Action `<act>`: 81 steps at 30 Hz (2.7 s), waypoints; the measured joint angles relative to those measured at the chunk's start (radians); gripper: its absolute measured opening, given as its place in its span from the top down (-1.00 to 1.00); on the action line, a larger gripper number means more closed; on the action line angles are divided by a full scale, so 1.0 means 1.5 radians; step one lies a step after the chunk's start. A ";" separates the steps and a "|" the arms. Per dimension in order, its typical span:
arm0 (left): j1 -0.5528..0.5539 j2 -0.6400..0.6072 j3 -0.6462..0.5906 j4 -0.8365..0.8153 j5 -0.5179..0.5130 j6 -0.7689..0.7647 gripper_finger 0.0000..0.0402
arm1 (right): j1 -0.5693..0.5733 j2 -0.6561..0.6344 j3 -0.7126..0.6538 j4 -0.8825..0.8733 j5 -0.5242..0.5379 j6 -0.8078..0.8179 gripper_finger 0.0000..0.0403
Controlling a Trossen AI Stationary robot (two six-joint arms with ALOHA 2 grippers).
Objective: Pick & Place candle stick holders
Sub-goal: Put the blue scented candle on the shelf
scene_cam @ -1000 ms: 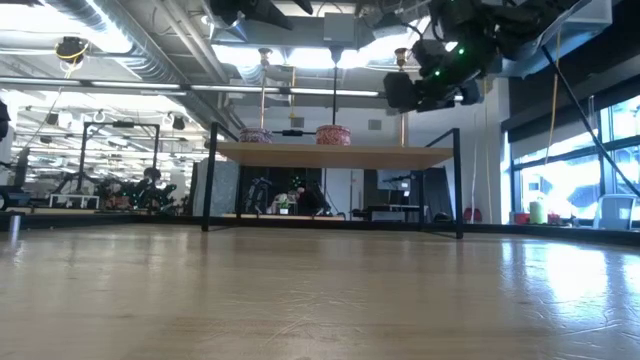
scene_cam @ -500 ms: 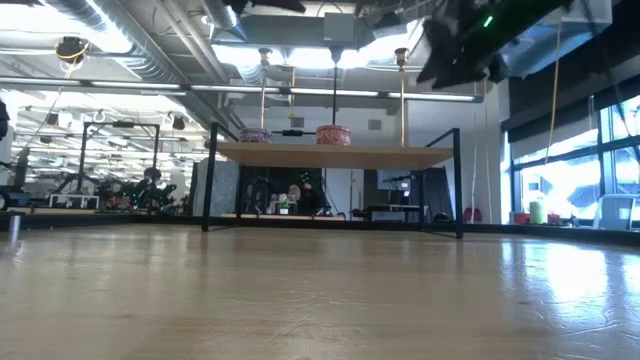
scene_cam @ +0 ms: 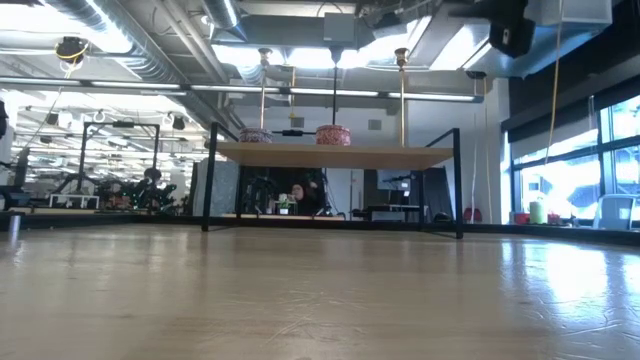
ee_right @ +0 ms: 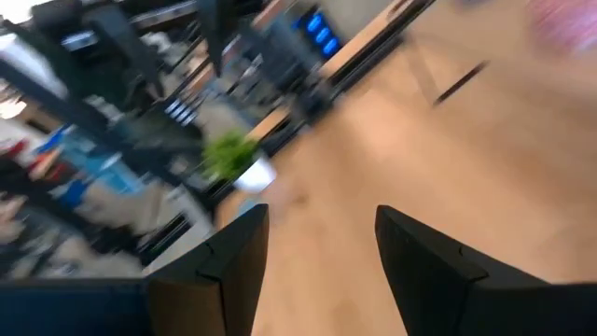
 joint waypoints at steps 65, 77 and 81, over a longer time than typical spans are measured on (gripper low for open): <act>-0.464 0.417 0.000 -0.370 0.204 -0.273 0.99 | 0.329 0.158 -0.001 0.224 0.178 0.065 0.00; -0.461 0.418 -0.056 -0.352 0.195 -0.267 0.99 | 0.329 0.158 -0.001 0.237 0.176 0.054 0.00; -0.446 0.418 -0.067 -0.312 0.195 -0.258 0.99 | 0.329 0.158 -0.001 0.237 0.175 0.054 0.00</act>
